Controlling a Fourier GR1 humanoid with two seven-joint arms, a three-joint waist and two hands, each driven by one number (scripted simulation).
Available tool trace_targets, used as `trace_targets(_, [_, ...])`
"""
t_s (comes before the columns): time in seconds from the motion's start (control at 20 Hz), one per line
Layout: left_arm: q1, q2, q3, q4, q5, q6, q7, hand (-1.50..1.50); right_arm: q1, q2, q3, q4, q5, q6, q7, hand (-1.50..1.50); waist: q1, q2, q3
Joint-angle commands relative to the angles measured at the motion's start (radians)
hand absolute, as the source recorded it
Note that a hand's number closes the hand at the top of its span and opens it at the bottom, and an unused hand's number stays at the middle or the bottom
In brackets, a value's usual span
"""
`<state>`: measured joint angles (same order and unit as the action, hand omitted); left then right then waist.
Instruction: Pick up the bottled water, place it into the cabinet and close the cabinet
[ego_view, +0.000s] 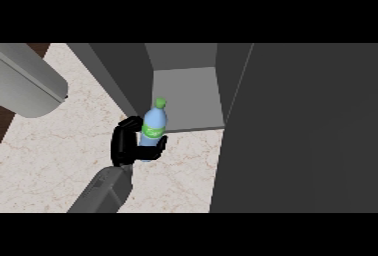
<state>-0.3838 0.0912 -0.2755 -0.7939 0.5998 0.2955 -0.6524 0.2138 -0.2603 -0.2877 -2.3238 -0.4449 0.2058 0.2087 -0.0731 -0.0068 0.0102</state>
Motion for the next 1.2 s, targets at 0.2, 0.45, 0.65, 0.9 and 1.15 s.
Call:
trace_targets(0.2, [-0.291, -0.072, -0.045, 0.011, -0.042, 0.144, 0.155, 1.5, -0.002, -0.042, -0.057, 0.012, -0.1, 0.051, -0.001, -1.5, -0.074, 0.016, -0.008])
trace_targets(0.45, [-0.275, -0.074, -0.069, 0.02, -0.063, 0.232, 0.141, 1.5, -0.023, -0.054, -0.09, 0.039, -0.153, 0.056, -0.004, -1.5, -0.079, 0.021, -0.008])
trace_targets(0.65, [-0.265, -0.046, -0.065, 0.044, -0.067, 0.278, 0.141, 1.5, -0.034, -0.082, -0.105, 0.062, -0.18, 0.073, 0.01, -1.5, -0.088, 0.029, -0.008])
trace_targets(0.9, [-0.254, -0.031, -0.054, 0.051, -0.058, 0.309, 0.116, 1.5, -0.042, -0.086, -0.118, 0.085, -0.196, 0.092, -0.007, -1.5, -0.1, 0.037, -0.009])
trace_targets(1.15, [-0.238, -0.051, -0.036, 0.02, -0.015, 0.312, 0.102, 1.5, -0.058, -0.102, -0.128, 0.1, -0.22, 0.102, -0.002, -1.5, -0.103, 0.04, -0.012])
